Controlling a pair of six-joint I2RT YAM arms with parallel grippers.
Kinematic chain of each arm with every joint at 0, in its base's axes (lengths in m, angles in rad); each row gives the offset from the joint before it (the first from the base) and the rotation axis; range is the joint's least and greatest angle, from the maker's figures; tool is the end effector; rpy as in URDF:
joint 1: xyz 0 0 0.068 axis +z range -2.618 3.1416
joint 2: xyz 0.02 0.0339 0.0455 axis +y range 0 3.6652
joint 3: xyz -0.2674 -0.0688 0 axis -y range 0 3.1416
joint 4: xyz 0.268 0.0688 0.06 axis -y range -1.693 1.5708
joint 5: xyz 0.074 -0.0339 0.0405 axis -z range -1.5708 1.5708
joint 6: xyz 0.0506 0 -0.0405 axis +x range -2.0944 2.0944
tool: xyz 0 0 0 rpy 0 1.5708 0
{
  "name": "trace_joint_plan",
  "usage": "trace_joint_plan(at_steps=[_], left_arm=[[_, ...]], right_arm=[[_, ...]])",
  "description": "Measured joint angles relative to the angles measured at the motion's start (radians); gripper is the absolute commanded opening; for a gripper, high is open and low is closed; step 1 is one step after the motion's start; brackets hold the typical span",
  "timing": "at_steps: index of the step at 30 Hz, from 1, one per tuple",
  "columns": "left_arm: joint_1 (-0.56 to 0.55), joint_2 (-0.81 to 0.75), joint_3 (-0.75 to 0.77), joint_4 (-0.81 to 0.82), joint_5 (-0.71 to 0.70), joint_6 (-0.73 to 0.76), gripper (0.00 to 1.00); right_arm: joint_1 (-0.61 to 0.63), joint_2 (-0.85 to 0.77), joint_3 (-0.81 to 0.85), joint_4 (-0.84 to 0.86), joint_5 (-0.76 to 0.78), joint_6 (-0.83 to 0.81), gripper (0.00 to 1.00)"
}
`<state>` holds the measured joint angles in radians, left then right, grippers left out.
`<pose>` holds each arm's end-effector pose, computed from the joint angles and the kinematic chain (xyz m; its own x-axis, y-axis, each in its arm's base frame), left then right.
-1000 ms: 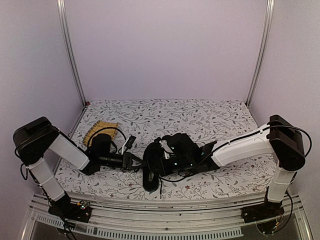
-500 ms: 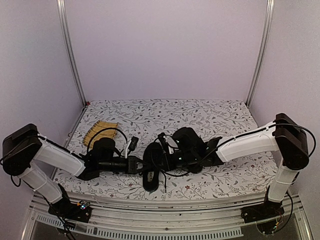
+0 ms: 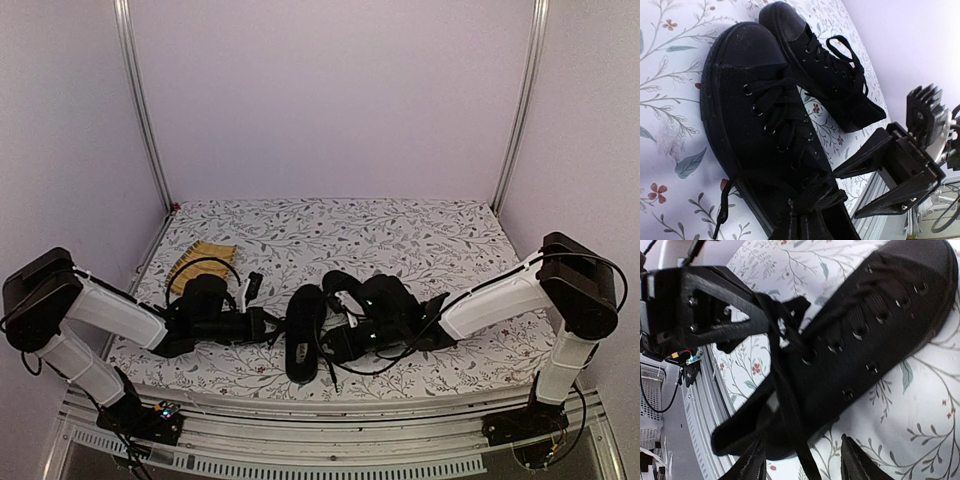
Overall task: Tie the shoes
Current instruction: Cross the half-tied shoelace with the shoelace loop.
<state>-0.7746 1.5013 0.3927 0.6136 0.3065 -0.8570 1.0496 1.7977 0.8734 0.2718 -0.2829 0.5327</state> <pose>0.1910 -0.2083 0.1091 -0.8698 -0.1572 -0.4678 0.3042 0.5757 -0.7590 0.1804 0.3426 0.1218 -0.7394 -0.3085 -0.5984 -0.6590 0.5136 0.5495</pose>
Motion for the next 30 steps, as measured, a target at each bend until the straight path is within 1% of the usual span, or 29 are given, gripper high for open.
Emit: trace_joint_plan(at_steps=[3, 6, 17, 19, 22, 23, 25, 26, 30], left_arm=[[0.004, 0.010, 0.006, -0.003, 0.018, 0.003, 0.00], [0.004, 0.019, 0.014, -0.004, 0.031, 0.005, 0.00], [0.005, 0.040, 0.034, -0.006, 0.065, 0.011, 0.00], [0.005, 0.045, 0.035, -0.006, 0.069, 0.012, 0.00], [0.005, 0.048, 0.035, -0.006, 0.075, 0.014, 0.00], [0.005, 0.048, 0.035, -0.006, 0.076, 0.014, 0.00], [0.005, 0.048, 0.035, -0.005, 0.079, 0.015, 0.00], [0.005, 0.048, 0.035, -0.005, 0.079, 0.015, 0.00], [0.005, 0.048, 0.035, 0.002, 0.082, 0.016, 0.00]], right_arm=[[-0.001, 0.000, -0.051, 0.034, 0.000, -0.013, 0.53], [-0.002, 0.000, -0.071, 0.069, 0.001, -0.026, 0.51], [-0.008, 0.024, -0.062, 0.193, 0.001, -0.056, 0.35], [-0.009, 0.039, -0.061, 0.201, -0.003, -0.058, 0.30], [-0.010, 0.058, -0.061, 0.207, -0.006, -0.059, 0.20], [-0.010, 0.062, -0.061, 0.208, -0.009, -0.060, 0.14], [-0.010, 0.065, -0.061, 0.212, -0.013, -0.063, 0.06], [-0.010, 0.065, -0.061, 0.216, -0.015, -0.060, 0.03], [-0.010, 0.066, -0.061, 0.230, -0.016, -0.057, 0.02]])
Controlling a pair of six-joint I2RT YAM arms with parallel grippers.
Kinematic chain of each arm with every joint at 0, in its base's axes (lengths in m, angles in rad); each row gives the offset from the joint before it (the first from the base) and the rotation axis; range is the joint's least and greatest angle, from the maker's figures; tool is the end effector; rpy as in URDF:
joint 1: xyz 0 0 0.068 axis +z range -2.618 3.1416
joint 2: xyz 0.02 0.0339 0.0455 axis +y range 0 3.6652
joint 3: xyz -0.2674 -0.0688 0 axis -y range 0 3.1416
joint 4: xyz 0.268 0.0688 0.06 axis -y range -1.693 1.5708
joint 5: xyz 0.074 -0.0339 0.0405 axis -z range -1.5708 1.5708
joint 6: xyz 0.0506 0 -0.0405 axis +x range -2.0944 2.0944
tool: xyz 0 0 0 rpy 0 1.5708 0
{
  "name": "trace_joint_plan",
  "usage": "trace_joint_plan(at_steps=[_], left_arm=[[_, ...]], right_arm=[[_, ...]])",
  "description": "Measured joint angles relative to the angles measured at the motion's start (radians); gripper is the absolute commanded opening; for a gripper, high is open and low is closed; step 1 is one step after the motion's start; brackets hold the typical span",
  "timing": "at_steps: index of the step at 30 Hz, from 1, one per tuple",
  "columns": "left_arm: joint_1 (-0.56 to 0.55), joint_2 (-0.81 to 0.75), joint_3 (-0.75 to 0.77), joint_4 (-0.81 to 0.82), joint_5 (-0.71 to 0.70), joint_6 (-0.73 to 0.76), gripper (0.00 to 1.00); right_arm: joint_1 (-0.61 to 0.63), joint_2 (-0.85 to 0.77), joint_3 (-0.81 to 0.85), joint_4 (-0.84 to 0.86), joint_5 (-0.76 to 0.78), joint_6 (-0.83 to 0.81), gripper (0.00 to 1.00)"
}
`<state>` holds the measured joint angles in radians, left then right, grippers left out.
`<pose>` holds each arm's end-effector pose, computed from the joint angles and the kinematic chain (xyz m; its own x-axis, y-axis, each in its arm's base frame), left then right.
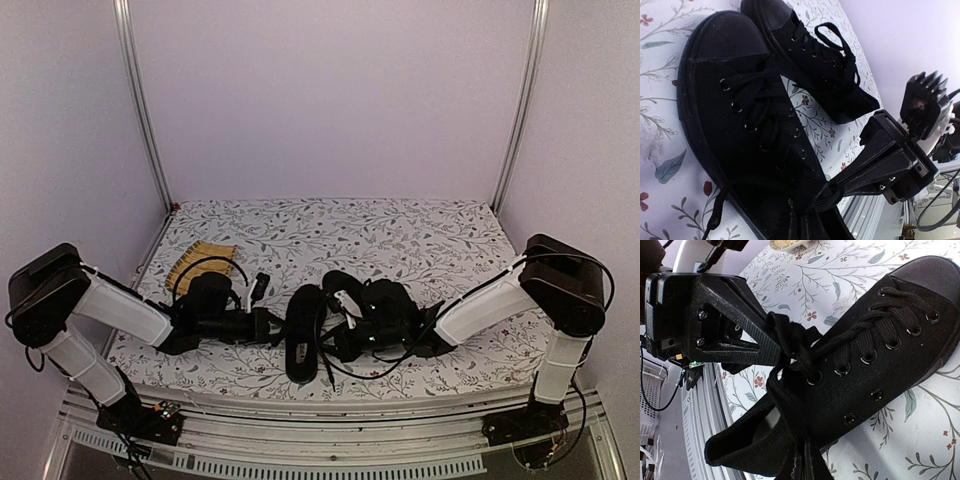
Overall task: Tie the shoes
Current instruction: Cross the half-tied shoelace with the shoelace loop.
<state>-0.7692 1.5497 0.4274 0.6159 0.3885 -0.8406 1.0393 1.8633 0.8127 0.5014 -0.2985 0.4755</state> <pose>0.1952 -0.2157 0.1068 -0.8894 -0.0987 -0.4464 0.3285 0.5412 -0.7741 0.1832 0.3409 0.1029 -0.6706 -0.2773 -0.6880 -0.7244 0.4444 0.5269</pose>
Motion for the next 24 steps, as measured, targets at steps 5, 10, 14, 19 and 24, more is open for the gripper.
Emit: trace_joint_plan(at_steps=[5, 10, 14, 19, 24], left_arm=[[0.002, -0.002, 0.000, 0.007, 0.004, 0.013, 0.46], [0.043, -0.068, -0.003, -0.040, -0.004, 0.039, 0.60], [0.088, -0.140, -0.003, -0.095, -0.011, 0.082, 0.57], [0.118, -0.121, 0.025, -0.153, 0.033, 0.137, 0.42], [0.119, -0.058, 0.054, -0.158, 0.105, 0.165, 0.39]], right_arm=[[0.000, -0.011, 0.000, -0.008, 0.000, -0.001, 0.02], [0.000, -0.059, 0.003, -0.034, 0.000, -0.006, 0.02], [0.000, -0.069, 0.035, -0.066, 0.000, -0.007, 0.02], [0.000, -0.069, 0.052, -0.101, 0.000, -0.009, 0.02], [0.000, -0.069, 0.066, -0.130, 0.000, -0.008, 0.02]])
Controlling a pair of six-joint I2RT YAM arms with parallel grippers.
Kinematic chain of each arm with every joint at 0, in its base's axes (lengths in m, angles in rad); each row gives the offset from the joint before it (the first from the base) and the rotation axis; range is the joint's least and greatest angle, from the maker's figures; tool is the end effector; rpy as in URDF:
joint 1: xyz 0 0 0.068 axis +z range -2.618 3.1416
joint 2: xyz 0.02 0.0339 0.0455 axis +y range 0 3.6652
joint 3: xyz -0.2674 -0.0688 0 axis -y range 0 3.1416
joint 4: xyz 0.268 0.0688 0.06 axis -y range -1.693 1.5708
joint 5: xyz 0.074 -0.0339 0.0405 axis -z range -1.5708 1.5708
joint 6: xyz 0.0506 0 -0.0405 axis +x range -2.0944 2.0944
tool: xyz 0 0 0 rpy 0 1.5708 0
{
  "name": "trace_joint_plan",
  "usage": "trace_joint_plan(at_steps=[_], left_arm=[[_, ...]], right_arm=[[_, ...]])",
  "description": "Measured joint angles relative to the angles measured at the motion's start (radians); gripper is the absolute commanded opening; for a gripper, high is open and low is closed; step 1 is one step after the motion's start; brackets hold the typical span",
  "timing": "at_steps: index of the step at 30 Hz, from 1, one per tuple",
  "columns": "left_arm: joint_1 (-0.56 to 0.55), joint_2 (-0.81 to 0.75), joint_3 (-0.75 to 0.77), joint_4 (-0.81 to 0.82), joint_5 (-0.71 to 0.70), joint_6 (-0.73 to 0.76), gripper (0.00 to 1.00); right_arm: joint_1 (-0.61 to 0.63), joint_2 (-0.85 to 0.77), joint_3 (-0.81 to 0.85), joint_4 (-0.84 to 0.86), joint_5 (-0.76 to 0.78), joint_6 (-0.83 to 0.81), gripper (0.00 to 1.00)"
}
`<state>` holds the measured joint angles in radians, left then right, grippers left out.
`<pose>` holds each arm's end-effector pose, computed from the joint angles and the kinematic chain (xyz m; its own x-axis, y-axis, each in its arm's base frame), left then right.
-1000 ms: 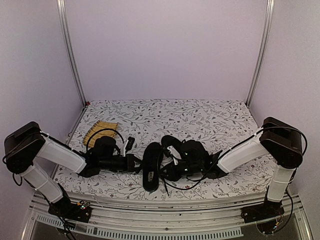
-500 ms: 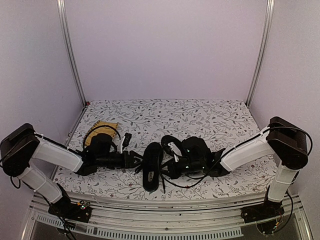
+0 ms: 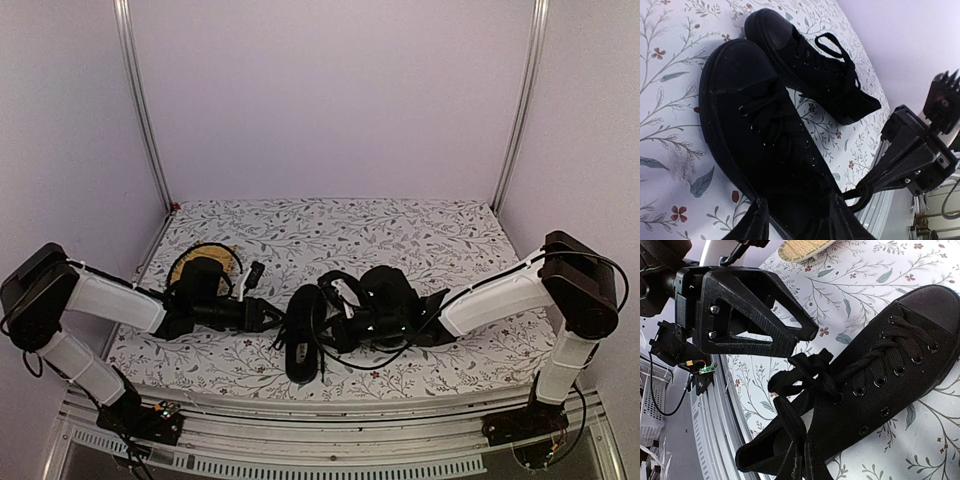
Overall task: Tie the shoes
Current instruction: Cross the half-tied shoelace with the shoelace loop.
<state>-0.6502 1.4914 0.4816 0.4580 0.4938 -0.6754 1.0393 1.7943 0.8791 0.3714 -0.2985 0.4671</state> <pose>0.2188 -0.1965 0.1229 -0.8598 -0.0378 -0.5093 0.4059 0.5547 -0.7263 0.1873 0.3480 0.1351 -0.6626 -0.2778 -0.6956 -0.7315 0.4397 0.5212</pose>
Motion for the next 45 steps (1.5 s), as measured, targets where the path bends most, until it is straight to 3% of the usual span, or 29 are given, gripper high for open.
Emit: trace_joint_plan(at_steps=[5, 9, 13, 18, 21, 26, 30, 34, 42, 45], left_arm=[[0.000, 0.034, 0.010, 0.001, 0.052, 0.017, 0.41], [0.000, 0.042, 0.010, 0.011, 0.077, 0.020, 0.55], [0.000, 0.042, 0.008, 0.043, 0.090, 0.016, 0.56], [0.000, 0.038, -0.021, 0.090, 0.103, 0.008, 0.35], [0.000, 0.039, -0.026, 0.110, 0.109, 0.000, 0.31], [0.000, 0.045, -0.027, 0.149, 0.129, -0.011, 0.28], [-0.004, 0.065, -0.027, 0.169, 0.145, -0.018, 0.35], [-0.007, 0.075, -0.027, 0.174, 0.150, -0.021, 0.36], [-0.011, 0.094, -0.028, 0.189, 0.154, -0.031, 0.02], [-0.011, 0.095, -0.028, 0.192, 0.153, -0.032, 0.00]], right_arm=[[0.000, 0.000, 0.001, -0.014, 0.000, 0.001, 0.02], [0.000, 0.000, 0.001, -0.014, 0.000, 0.001, 0.02], [0.000, 0.000, 0.001, -0.014, 0.000, 0.003, 0.02], [0.000, 0.000, 0.001, -0.014, 0.000, 0.004, 0.02], [0.000, 0.000, 0.001, -0.014, 0.000, 0.004, 0.02], [0.000, 0.000, 0.001, -0.014, 0.000, 0.005, 0.02], [0.000, 0.000, 0.001, -0.014, 0.000, 0.006, 0.02], [0.000, 0.000, 0.001, -0.014, 0.000, 0.008, 0.02], [0.000, 0.000, 0.004, -0.015, 0.000, 0.008, 0.02], [0.000, 0.000, 0.012, -0.016, -0.001, 0.008, 0.02]])
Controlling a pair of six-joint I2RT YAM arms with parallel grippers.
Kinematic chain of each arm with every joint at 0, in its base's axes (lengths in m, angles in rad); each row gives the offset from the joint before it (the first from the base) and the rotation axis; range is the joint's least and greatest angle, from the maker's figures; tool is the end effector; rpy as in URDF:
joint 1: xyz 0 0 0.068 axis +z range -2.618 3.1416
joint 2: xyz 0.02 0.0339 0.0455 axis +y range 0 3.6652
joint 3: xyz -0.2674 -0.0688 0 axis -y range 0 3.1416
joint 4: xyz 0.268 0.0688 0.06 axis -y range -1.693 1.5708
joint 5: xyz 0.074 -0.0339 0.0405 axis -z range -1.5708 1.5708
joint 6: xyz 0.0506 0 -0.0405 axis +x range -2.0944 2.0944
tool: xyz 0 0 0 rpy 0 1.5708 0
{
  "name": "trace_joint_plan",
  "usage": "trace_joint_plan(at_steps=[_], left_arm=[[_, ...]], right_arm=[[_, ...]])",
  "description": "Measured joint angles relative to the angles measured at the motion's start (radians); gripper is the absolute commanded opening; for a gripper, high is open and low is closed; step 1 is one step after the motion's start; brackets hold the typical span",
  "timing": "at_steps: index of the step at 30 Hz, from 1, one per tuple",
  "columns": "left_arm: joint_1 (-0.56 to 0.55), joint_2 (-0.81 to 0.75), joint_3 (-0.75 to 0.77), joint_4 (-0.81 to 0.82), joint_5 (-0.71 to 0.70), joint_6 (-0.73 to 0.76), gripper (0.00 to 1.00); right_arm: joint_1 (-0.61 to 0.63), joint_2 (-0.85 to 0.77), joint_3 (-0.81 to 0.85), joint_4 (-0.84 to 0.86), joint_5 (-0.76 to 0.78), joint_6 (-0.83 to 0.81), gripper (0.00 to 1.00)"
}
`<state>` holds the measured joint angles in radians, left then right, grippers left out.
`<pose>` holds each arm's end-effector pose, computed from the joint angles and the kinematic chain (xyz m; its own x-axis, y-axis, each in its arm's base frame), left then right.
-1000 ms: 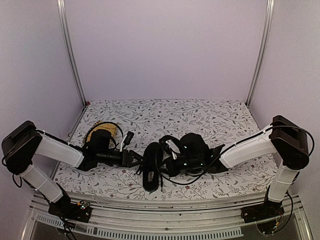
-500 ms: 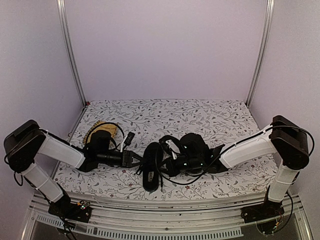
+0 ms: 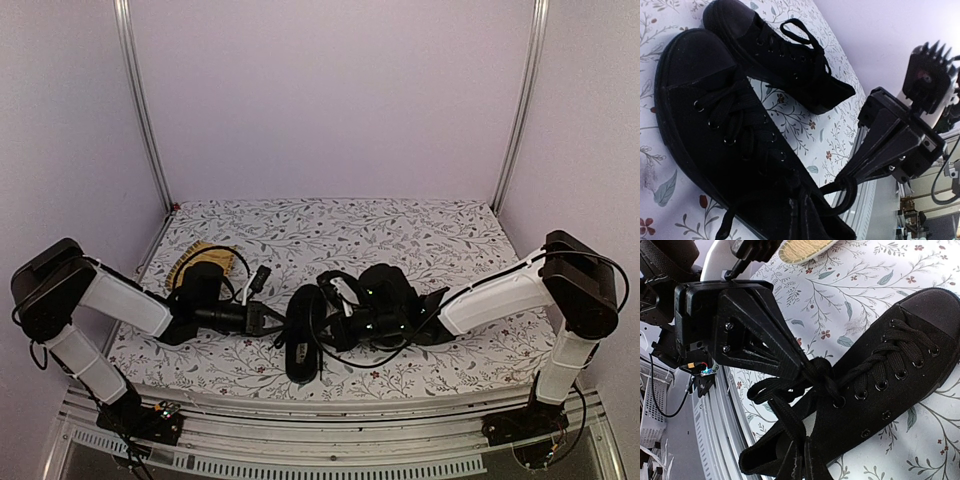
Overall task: Tie the shoes
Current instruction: Cross the half-tied shoelace with the shoelace loop.
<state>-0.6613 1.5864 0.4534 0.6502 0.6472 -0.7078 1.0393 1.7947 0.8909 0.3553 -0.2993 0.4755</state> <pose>0.2128 -0.2043 0.1105 -0.8709 0.0205 -0.4909 0.4543 0.4145 -0.7885 0.1882 0.3495 0.1370 -0.6704 -0.2772 -0.6883 -0.7247 0.4435 0.5273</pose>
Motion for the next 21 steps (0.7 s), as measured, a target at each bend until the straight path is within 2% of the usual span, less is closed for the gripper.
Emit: trace_joint_plan(at_steps=[5, 21], left_arm=[[0.000, -0.010, 0.000, -0.011, -0.005, 0.001, 0.00], [0.000, -0.080, 0.073, -0.222, -0.071, 0.089, 0.00]], right_arm=[[0.006, 0.000, 0.029, -0.026, 0.002, -0.002, 0.02], [0.022, 0.097, 0.186, -0.170, 0.049, 0.015, 0.02]])
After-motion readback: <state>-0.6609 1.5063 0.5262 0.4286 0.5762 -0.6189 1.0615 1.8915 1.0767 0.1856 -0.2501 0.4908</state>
